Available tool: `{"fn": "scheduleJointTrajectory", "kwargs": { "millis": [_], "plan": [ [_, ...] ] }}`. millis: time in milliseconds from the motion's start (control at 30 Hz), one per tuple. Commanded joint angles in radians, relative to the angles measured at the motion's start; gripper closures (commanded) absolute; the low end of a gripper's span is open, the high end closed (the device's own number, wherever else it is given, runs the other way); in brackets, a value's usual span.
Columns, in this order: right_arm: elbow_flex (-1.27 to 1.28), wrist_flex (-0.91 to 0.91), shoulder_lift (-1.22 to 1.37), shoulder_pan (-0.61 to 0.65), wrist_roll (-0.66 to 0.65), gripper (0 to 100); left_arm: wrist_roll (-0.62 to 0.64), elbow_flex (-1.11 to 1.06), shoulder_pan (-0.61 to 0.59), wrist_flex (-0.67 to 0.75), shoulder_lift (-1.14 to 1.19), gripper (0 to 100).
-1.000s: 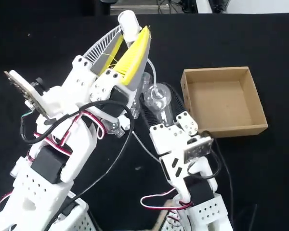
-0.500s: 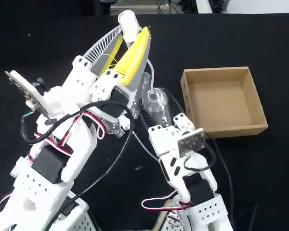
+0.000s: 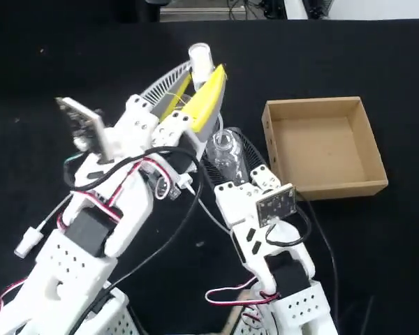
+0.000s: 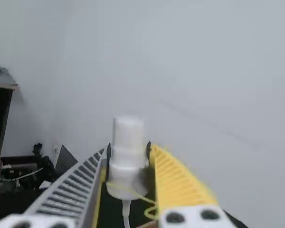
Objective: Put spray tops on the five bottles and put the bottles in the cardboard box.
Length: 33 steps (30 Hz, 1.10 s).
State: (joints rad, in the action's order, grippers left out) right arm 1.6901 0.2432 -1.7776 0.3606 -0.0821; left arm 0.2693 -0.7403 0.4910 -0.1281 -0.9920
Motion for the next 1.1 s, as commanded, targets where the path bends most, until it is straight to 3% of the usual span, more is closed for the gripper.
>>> {"fn": "scheduleJointTrajectory", "kwargs": {
  "millis": [0,200,600,700,900,1067],
  "plan": [
    [-0.002,0.002,-0.019,0.005,-0.006,98.7,0.005,-0.01,0.048,0.012,0.0,96],
    [-0.002,0.002,-0.019,0.005,-0.006,98.7,0.012,-0.031,0.051,0.003,0.0,83],
    [-0.002,0.003,-0.01,0.003,-0.006,98.7,0.006,0.219,0.05,-0.299,-0.002,83],
    [-0.002,0.012,-0.01,0.003,-0.006,98.7,0.006,0.26,0.002,-0.359,-0.002,83],
    [-0.002,0.187,-0.019,0.005,-0.006,98.7,0.009,0.217,-0.101,-0.384,-0.002,83],
    [-0.002,0.232,-0.019,0.005,-0.006,98.7,0.006,0.17,-0.163,-0.385,-0.002,83]
  ]
}}
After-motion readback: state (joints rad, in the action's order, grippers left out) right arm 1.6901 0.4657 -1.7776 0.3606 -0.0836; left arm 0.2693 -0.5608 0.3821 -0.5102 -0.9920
